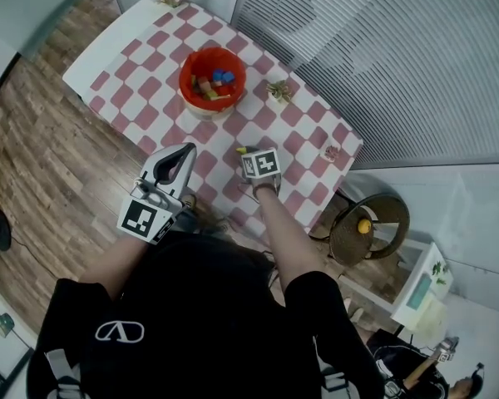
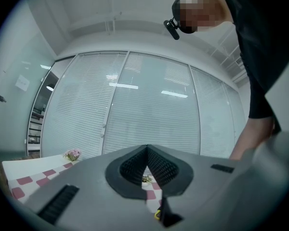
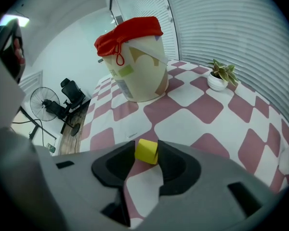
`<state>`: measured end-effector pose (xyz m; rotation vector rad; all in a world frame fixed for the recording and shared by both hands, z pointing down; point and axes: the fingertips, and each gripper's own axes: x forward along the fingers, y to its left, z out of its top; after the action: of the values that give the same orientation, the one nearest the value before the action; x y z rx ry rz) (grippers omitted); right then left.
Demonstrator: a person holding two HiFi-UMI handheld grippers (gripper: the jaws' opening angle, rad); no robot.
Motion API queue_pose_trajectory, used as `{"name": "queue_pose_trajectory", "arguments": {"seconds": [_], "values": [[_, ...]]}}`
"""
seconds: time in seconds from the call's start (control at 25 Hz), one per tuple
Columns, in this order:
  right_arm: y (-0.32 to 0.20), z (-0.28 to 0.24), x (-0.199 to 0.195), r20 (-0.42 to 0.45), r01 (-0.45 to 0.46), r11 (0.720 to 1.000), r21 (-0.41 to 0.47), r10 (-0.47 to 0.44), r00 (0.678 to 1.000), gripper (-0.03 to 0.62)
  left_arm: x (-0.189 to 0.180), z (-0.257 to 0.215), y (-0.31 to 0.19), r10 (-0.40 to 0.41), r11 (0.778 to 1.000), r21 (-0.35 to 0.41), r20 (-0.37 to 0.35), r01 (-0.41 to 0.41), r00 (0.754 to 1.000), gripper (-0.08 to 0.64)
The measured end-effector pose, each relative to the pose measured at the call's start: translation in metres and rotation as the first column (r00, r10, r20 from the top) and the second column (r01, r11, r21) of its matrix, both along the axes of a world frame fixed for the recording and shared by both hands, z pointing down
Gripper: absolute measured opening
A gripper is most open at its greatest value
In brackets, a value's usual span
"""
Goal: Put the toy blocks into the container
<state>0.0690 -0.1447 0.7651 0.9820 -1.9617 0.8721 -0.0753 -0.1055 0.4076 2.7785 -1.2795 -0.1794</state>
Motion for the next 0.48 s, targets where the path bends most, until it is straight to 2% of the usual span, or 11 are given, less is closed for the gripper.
{"name": "queue_pose_trajectory", "arguments": {"seconds": [0.16,0.28,0.48], "values": [[-0.005,-0.014,-0.001,0.023,-0.004,0.999,0.053,0.003,1.0,0.144,-0.001,0.006,0.0,0.001,1.0,-0.022,0.021,0.0,1.0,0.006],[-0.013,-0.039,-0.001,0.044,-0.003,0.991,0.134,-0.003,0.999,0.144,0.0,0.006,0.0,0.001,1.0,-0.022,0.017,-0.001,1.0,0.006],[-0.032,-0.108,0.0,0.106,-0.031,0.951,0.306,-0.002,0.994,0.143,0.004,-0.001,-0.001,0.012,1.0,0.017,0.006,-0.012,1.0,0.006]]}}
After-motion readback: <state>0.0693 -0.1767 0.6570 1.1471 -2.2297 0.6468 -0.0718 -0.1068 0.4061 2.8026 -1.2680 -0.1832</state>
